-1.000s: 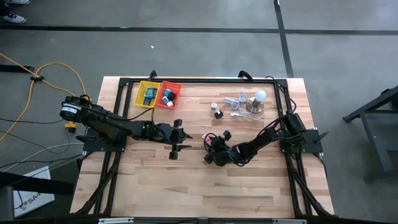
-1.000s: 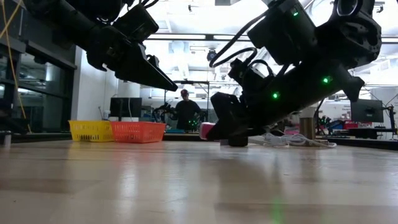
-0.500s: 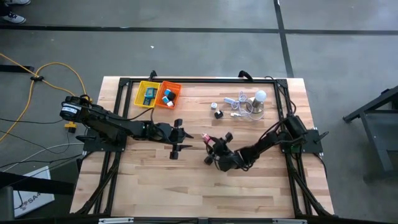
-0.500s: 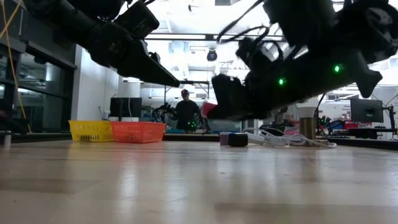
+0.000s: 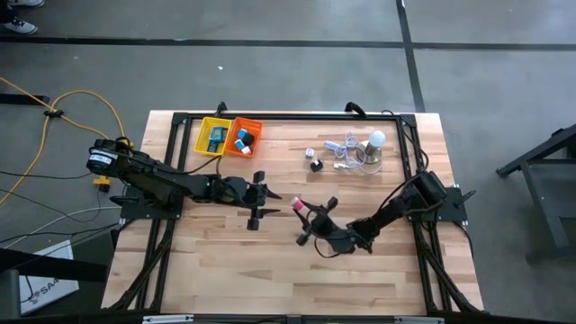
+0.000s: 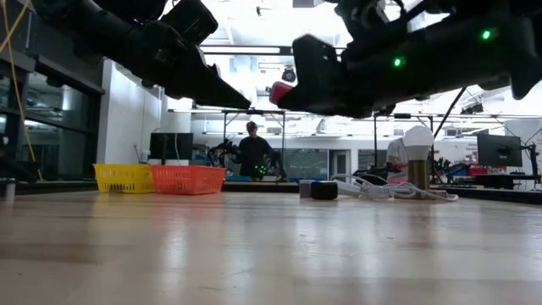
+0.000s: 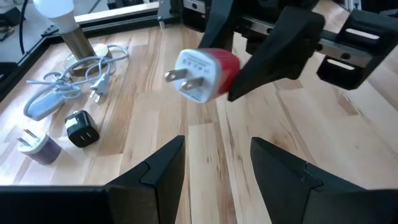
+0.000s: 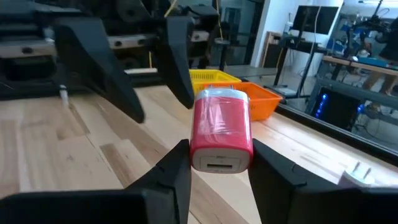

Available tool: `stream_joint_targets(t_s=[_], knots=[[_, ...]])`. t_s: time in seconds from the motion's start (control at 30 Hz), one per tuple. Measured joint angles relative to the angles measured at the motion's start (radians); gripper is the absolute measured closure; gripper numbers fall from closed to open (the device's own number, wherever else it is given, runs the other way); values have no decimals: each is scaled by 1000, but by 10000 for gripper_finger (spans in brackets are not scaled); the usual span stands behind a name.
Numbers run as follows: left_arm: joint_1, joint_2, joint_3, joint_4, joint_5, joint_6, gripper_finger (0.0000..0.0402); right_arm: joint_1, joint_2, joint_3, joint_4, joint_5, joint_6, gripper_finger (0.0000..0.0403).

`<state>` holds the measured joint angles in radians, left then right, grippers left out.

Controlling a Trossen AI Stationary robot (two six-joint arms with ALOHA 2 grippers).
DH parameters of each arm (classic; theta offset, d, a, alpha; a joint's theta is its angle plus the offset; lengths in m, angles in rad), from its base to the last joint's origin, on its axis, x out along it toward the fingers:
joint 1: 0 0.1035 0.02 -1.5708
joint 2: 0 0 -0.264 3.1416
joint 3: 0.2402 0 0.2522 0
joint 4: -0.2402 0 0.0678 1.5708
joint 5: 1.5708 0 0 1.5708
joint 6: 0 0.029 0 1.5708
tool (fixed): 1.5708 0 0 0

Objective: Pick & Place Office items
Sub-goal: Put the pink adapter into the orange basket

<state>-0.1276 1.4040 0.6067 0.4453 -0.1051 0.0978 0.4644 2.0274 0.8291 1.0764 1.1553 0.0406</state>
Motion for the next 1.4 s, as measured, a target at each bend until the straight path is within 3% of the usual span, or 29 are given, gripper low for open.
stream_joint_targets(t_s=[0.7, 0.97, 1.4], knots=[[0, 0, 0, 90, 93, 0, 225, 62, 0, 0, 188, -12, -136, 286], [0, 0, 0, 130, 188, 0, 225, 66, 0, 1, 215, -58, -143, 286], [0, 0, 0, 139, 190, -12, 225, 73, 0, 48, 230, -91, -230, 286]])
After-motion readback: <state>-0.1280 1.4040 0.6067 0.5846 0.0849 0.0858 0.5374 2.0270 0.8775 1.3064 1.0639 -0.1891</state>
